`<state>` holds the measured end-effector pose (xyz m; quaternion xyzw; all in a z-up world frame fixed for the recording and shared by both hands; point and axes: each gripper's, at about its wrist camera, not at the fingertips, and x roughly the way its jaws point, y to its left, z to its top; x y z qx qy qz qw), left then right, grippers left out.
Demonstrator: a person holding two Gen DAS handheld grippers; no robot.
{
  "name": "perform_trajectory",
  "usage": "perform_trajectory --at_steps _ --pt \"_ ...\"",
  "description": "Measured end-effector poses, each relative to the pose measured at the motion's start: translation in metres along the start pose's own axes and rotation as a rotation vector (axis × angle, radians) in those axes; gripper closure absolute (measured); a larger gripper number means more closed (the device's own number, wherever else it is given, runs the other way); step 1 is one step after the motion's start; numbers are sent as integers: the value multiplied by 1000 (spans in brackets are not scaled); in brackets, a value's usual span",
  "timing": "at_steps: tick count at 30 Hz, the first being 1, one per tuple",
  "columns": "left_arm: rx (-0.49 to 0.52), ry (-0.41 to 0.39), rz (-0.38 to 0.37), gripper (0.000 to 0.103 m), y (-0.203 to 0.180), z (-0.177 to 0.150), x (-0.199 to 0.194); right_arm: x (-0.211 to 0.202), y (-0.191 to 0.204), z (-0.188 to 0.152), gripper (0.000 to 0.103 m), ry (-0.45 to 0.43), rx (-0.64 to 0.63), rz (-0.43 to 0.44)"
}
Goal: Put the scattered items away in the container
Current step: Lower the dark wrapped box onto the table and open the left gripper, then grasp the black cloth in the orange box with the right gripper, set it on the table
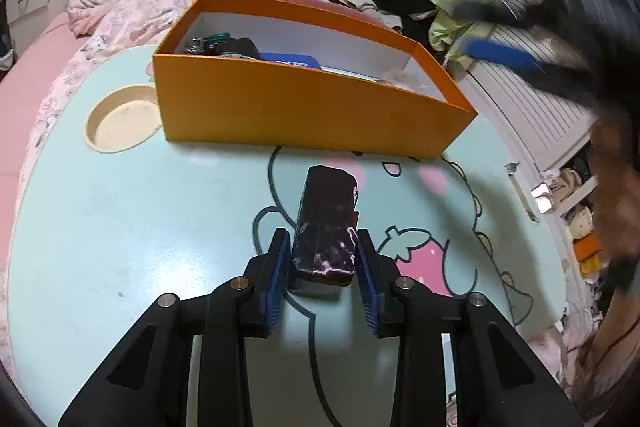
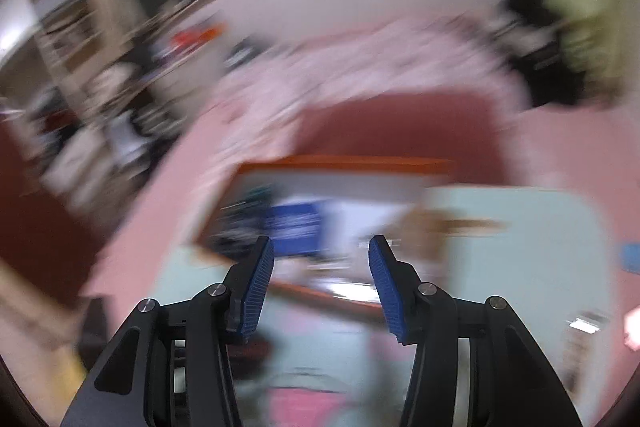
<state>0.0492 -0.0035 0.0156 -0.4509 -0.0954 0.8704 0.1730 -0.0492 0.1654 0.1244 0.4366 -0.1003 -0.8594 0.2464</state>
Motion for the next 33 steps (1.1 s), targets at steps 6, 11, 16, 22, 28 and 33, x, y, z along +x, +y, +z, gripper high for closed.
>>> perform_trajectory --at_steps 6,11,16,22,28,33 --pt "-11 -101 14 34 2 -16 -19 103 18 40 47 272 10 -85" --pt "-69 -137 -29 34 14 -16 -24 135 46 42 47 310 -26 15" --pt "-92 -140 -42 34 18 -16 -24 169 67 30 71 340 -146 -57" --pt "-100 -143 -52 34 20 -18 -27 139 58 25 88 265 -189 -22" --pt "-118 -138 -65 34 24 -18 -26 -6 47 35 88 -59 -143 62" --pt "-122 -149 -65 34 23 -17 -28 -78 41 0 86 -157 -177 24"
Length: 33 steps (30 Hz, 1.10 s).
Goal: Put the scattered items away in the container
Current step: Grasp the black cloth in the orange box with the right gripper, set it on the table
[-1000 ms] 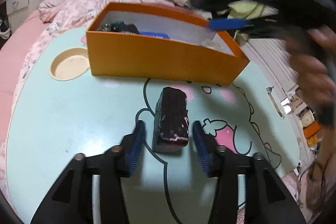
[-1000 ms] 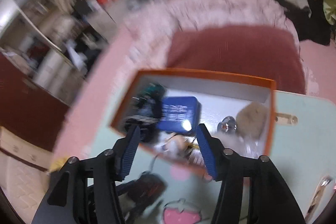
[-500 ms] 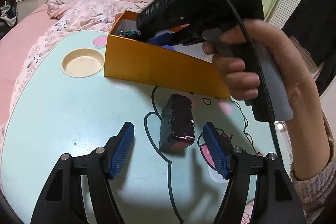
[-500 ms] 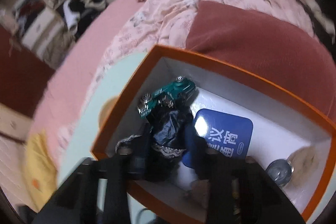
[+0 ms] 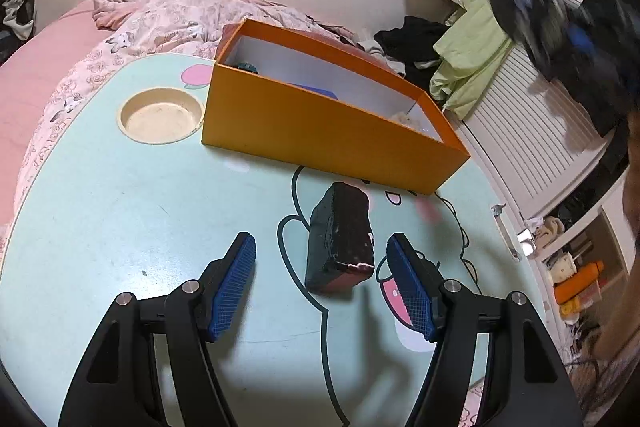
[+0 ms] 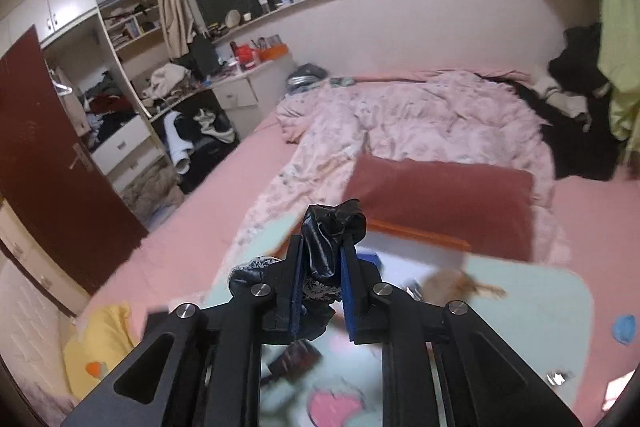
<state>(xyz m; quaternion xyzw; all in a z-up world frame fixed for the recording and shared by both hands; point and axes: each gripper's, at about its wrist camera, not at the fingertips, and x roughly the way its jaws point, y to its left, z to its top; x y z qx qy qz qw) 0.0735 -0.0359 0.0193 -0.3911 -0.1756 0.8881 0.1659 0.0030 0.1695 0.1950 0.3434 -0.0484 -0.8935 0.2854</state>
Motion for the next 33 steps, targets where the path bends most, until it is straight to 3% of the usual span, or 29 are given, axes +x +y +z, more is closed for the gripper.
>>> perform_trajectory --at_steps 4,8,10,14,15,16,17,20,23,27,30,33 --pt "-21 10 -16 34 2 7 0 22 -25 -70 83 124 107 -32" --pt "35 -8 -54 34 -15 38 -12 52 -42 -126 80 204 184 -63" --pt "70 -20 -53 34 -29 65 -14 58 -42 -144 67 206 188 -104" --pt "192 23 0 35 -70 115 10 43 -32 -152 50 105 188 -173" --pt "227 52 -7 35 -80 123 20 35 -32 -152 38 65 177 -215" --pt "274 118 -16 35 -94 132 38 23 -32 -152 27 19 164 -254" --pt "295 184 -16 35 -102 135 55 12 -33 -153 25 -25 153 -262" --pt "250 373 -41 37 -110 140 105 -8 -41 -146 24 -76 176 -248" --pt "181 468 -30 42 -109 137 140 -17 -59 -148 24 -90 248 -225" --pt "188 512 51 62 -106 125 165 -18 -76 -155 24 -89 323 -216" --pt "156 489 20 70 -98 123 167 -18 -74 -155 24 -94 332 -205" --pt "142 453 -34 86 -95 130 152 -16 -71 -153 24 -90 322 -206"
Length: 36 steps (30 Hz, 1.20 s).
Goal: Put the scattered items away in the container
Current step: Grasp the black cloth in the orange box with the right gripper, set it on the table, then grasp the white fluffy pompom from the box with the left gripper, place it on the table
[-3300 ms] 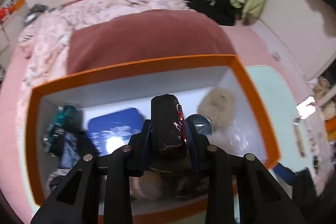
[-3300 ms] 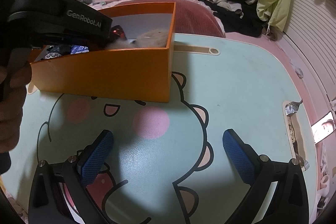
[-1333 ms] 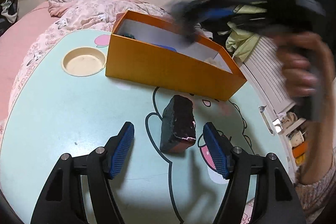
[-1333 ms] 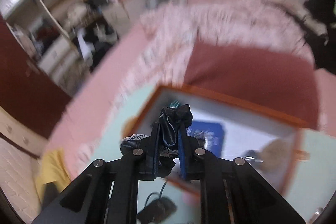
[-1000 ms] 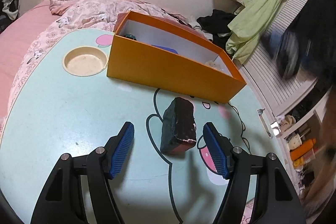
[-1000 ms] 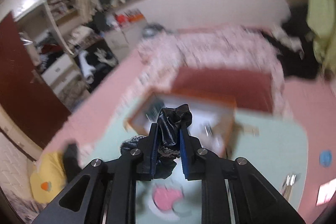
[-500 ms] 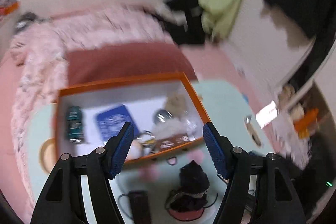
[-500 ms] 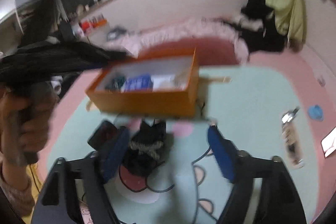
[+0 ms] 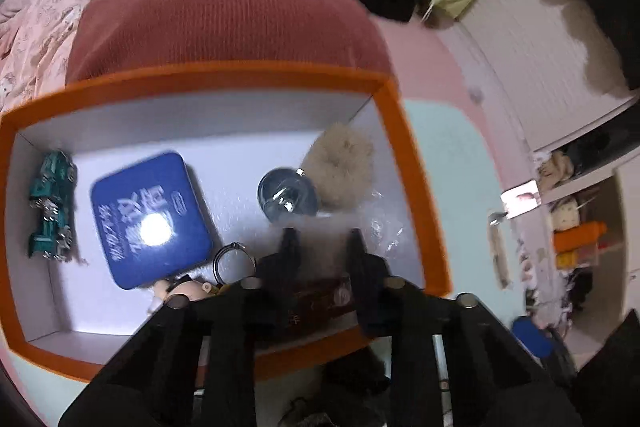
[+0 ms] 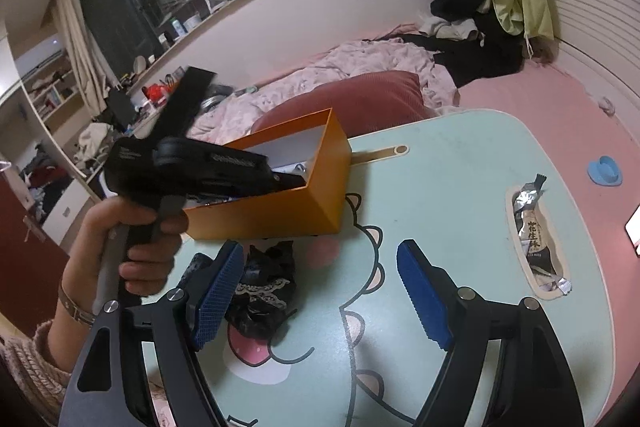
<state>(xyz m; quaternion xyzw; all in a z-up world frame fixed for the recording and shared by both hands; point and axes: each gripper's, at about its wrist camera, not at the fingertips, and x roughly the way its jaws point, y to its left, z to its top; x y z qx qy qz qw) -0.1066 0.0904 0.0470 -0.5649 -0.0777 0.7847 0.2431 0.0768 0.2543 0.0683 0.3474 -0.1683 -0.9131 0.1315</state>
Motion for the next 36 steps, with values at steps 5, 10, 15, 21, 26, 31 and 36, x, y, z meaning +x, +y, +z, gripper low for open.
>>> perform_trajectory --at_steps 5,10,15,21,26,31,36 --pt "-7 -170 -133 103 7 -5 -80 -1 4 5 24 -8 -19 -5" --pt "23 -261 -68 90 1 -13 -116 -1 12 18 24 -28 -37 -3" --pt "53 45 42 65 -3 7 -19 -3 17 18 24 -41 -30 10" --pt "67 116 157 62 0 11 32 -2 4 12 24 -18 11 -1" --pt "86 86 173 65 1 10 34 1 0 10 24 -11 18 2" --pt "57 -51 27 65 6 13 -23 0 4 9 24 -13 6 2" --pt "32 -262 -95 65 17 -16 -116 2 13 22 24 -11 -26 2"
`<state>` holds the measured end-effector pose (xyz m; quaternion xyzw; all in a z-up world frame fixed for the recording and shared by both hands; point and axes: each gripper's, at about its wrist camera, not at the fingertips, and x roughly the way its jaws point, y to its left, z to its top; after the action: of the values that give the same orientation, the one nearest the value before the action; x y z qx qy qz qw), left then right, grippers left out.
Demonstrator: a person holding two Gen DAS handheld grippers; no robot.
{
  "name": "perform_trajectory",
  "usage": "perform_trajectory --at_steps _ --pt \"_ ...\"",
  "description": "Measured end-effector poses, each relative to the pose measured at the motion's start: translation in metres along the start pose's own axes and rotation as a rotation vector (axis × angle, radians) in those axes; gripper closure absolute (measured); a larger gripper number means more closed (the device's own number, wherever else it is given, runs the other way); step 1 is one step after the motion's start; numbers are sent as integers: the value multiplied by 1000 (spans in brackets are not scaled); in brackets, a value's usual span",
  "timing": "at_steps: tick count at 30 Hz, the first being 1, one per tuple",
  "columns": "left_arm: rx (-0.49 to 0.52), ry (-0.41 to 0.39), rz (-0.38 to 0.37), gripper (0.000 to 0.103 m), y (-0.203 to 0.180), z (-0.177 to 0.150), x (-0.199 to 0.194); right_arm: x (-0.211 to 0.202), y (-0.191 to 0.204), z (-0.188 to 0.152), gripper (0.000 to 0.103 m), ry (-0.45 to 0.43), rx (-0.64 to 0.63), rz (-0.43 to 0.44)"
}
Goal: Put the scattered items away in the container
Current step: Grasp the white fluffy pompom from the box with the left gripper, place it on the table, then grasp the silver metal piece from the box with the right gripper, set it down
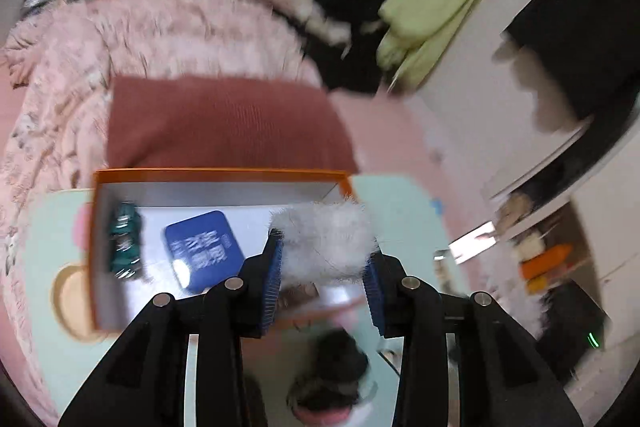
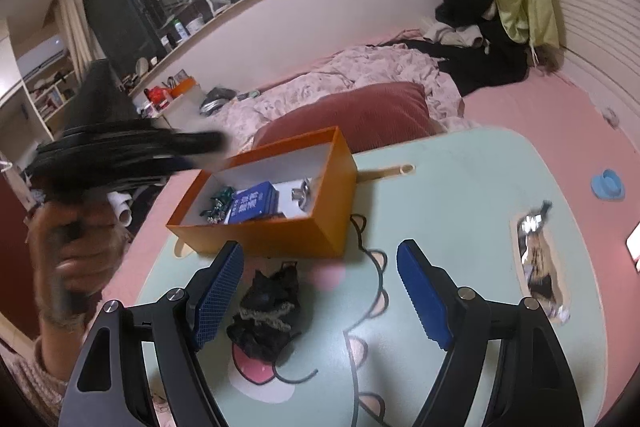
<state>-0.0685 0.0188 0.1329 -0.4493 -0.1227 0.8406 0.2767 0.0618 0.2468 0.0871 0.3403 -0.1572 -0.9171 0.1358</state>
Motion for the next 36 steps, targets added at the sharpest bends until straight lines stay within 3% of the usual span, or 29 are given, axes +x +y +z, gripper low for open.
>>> perform_trajectory --at_steps 3,5,9,10,13,14,17,19,21,22,23,24,29,32,34,36 --pt "24 -48 64 65 6 -39 -38 10 20 24 24 18 -102 9" --pt "8 -40 154 65 24 -75 -44 26 40 47 26 31 -204 -14" --pt "-82 -28 287 65 56 -129 -24 89 84 79 53 156 -432 -77" --pt "-99 -13 289 65 57 -138 -12 117 91 84 60 246 -462 -69" --pt "-157 -3 211 65 67 -153 -1 183 88 86 65 480 -443 -122" --pt "-154 -14 193 64 67 -154 2 198 88 84 65 522 -450 -149" --pt "-113 -6 208 62 59 -157 13 221 85 79 62 564 -479 -253" --pt "-79 -10 212 53 53 -161 14 229 84 76 52 575 -497 -290" --pt "-43 -19 218 42 46 -163 16 237 88 71 50 602 -544 -297" --pt "-25 -23 230 41 42 -165 19 242 92 65 51 621 -606 -348" --pt "-16 -25 240 40 39 -165 18 242 95 61 55 609 -633 -347" --pt "-2 -31 255 40 37 -167 19 242 96 59 74 628 -632 -307" --pt "0 -43 253 40 39 -167 17 233 91 63 74 611 -571 -200" --pt "-42 -60 225 40 45 -170 10 195 94 85 74 463 -494 -90" --pt "-72 -68 207 40 49 -170 6 145 94 100 74 331 -431 -4" --pt "-107 -70 177 40 55 -170 2 95 89 99 74 254 -393 82"
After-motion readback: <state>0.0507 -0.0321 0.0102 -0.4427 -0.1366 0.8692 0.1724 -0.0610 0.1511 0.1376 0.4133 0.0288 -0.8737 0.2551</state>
